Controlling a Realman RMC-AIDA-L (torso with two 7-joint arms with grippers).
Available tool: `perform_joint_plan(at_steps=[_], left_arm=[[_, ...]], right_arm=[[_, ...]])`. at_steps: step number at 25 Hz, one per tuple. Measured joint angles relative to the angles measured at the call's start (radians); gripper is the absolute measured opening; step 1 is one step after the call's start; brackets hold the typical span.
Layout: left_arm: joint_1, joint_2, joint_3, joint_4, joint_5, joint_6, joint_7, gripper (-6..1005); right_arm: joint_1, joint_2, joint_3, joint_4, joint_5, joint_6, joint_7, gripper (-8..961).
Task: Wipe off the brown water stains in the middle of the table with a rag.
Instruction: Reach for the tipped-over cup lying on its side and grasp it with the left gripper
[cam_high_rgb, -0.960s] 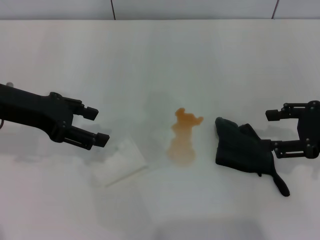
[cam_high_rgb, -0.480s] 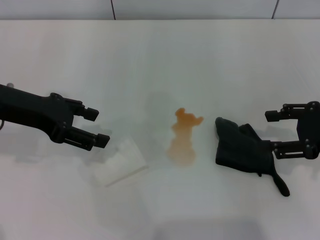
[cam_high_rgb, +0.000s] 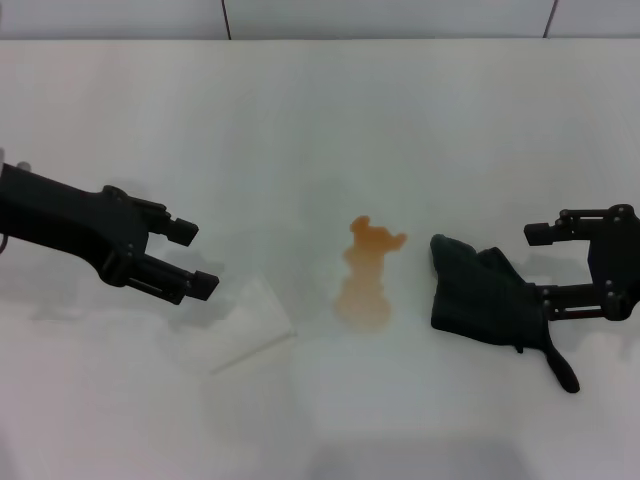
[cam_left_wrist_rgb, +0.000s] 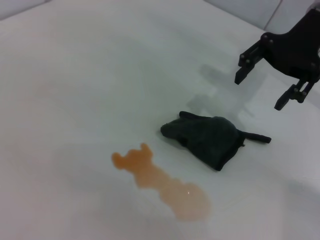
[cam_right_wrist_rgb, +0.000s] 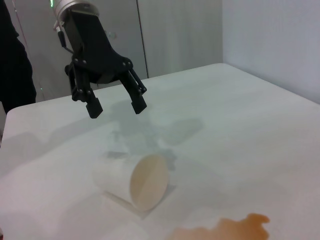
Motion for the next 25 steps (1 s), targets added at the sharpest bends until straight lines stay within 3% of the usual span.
perform_joint_plan(at_steps=[7, 16, 25], left_arm=[[-0.058, 0.001, 0.002, 0.001, 0.087, 0.029, -0.027, 878], [-0.188, -0.004, 0.003, 0.001, 0.259, 0.102, -0.075, 878], [-0.294, -0.051, 0.013, -0.014, 0.451, 0.138, -0.078, 878]], right_arm=[[-0.001, 0.000, -0.003, 0.004, 0.003, 0.001, 0.002, 732], [0.000, 0.002, -0.025, 0.010, 0.017, 0.008, 0.003, 731], [-0.003, 0.002, -0.047, 0.011, 0.037, 0.013, -0.002, 730]])
